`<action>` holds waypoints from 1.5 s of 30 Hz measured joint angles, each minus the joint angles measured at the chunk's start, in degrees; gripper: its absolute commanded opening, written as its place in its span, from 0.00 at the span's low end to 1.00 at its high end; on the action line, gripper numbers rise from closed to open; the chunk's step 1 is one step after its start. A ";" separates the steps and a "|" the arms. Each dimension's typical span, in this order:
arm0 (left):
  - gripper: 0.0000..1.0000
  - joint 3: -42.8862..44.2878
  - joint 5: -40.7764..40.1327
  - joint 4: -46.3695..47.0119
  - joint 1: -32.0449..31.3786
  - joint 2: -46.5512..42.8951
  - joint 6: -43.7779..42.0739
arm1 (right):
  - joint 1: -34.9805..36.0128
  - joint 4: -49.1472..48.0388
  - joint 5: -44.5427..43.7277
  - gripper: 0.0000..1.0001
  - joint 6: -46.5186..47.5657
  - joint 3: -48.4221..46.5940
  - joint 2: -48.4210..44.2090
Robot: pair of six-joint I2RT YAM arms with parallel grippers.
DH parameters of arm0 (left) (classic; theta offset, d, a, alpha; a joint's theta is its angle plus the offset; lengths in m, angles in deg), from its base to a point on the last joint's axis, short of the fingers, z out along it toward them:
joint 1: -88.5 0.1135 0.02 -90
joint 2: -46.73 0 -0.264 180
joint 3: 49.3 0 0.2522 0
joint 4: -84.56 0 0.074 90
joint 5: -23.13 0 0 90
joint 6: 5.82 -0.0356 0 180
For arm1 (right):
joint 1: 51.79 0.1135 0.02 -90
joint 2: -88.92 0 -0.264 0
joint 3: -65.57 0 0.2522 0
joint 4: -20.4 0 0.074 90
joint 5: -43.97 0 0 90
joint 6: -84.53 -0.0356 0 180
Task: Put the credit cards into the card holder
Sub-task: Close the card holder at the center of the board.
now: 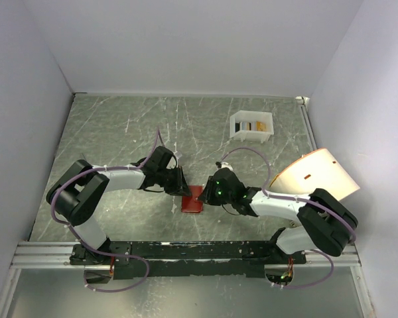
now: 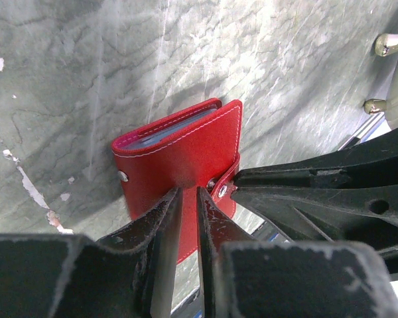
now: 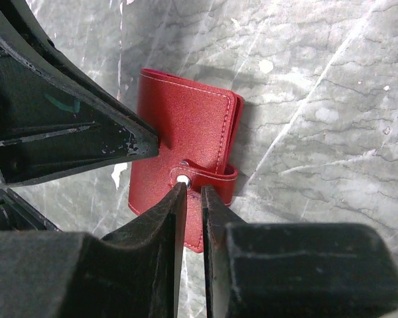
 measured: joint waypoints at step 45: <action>0.27 -2.16 0.17 2.56 -0.02 -1.44 1.36 | 5.99 8.76 -12.61 0.10 3.82 -8.63 4.98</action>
